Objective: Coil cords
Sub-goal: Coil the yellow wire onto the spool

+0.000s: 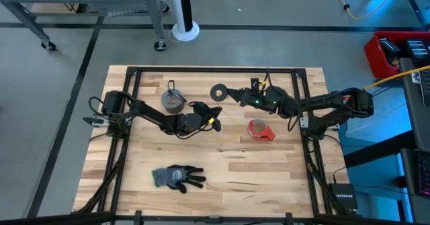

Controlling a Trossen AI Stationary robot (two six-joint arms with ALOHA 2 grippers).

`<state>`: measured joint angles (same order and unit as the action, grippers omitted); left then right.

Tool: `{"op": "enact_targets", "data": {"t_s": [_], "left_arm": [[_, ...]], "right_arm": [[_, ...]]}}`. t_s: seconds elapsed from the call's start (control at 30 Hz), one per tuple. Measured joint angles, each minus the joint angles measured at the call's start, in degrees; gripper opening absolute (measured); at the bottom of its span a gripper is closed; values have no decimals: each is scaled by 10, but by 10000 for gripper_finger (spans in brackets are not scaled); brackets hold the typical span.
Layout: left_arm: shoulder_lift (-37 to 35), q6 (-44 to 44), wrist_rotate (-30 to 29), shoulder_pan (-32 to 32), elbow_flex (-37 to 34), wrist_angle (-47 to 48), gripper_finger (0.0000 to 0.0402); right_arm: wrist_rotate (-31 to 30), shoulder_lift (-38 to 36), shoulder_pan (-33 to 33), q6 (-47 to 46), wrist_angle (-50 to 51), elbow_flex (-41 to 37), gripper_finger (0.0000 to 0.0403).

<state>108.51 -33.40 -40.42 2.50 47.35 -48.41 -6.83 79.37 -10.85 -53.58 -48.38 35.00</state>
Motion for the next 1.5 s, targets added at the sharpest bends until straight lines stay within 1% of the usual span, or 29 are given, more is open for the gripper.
{"op": "enact_targets", "data": {"t_s": [0.07,0.13,0.3,0.37,0.63,0.73,0.87,0.93,1.07,1.13,1.2,1.37,1.43,1.5], "left_arm": [[0,3,0,0,0,5,7],[-3,-8,0,0,0,30,11],[-37,-83,16,0,0,172,5],[-54,-99,18,0,0,221,4],[-148,-100,29,-7,0,402,4],[-182,-100,31,-16,0,445,4],[-207,-100,53,-34,0,453,3],[-210,-102,84,-45,0,445,3],[-210,-135,160,-62,0,438,4],[-210,-141,180,-64,0,443,4],[-210,-148,184,-64,0,461,4],[-210,-174,223,-64,0,494,5],[-210,-176,238,-59,0,494,5],[-210,-179,247,-51,0,493,5]], "right_arm": [[3,0,0,5,17,0,7],[4,0,0,20,34,0,7],[4,0,0,57,89,0,7],[4,0,0,68,109,0,7],[5,0,0,124,193,0,7],[6,0,0,135,219,0,7],[6,0,0,136,241,0,7],[6,0,0,136,248,0,7],[5,0,0,136,268,0,7],[6,0,0,136,276,0,7],[6,0,0,135,277,0,7],[-1,0,0,135,243,0,7],[-13,0,0,135,220,0,7],[-38,0,0,135,204,0,7]]}}
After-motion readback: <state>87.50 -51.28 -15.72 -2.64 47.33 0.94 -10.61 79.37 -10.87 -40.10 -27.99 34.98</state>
